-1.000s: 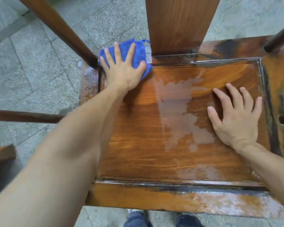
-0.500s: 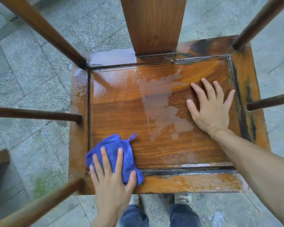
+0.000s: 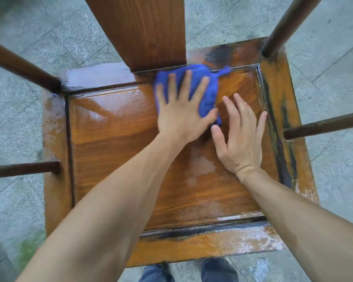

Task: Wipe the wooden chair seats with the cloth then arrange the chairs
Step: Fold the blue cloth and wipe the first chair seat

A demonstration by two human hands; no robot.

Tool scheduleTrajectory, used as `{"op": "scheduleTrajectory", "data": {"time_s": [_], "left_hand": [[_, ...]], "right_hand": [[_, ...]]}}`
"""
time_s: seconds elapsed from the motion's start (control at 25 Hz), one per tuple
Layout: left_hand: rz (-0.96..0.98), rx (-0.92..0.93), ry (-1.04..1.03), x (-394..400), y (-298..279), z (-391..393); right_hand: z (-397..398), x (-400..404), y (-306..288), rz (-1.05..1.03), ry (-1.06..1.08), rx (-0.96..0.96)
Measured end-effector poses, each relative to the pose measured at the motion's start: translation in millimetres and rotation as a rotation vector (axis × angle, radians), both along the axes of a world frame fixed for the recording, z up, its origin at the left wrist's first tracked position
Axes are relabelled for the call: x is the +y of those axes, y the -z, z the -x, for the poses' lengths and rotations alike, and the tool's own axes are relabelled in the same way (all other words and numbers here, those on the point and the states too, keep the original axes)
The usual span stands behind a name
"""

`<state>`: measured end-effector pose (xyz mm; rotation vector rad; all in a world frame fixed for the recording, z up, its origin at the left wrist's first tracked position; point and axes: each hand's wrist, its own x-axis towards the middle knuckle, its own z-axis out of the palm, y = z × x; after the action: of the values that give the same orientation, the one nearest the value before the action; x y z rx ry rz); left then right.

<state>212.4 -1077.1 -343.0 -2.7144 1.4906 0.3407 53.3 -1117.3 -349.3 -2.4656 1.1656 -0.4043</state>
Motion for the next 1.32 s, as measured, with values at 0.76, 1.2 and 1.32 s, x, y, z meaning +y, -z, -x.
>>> {"op": "scheduleTrajectory", "data": {"time_s": [0.76,1.2,1.32], "left_hand": [[-0.077,0.050,0.131,260,-12,152],[0.038,0.044,-0.018,-131,1,6],[0.006,0.059,-0.041,-148,4,-8]], "right_hand": [[23,-29,-12,-0.165,-0.052,-0.221],[20,-32,0,-0.188,0.179,-0.398],[17,-30,0,-0.198,0.177,-0.328]]}}
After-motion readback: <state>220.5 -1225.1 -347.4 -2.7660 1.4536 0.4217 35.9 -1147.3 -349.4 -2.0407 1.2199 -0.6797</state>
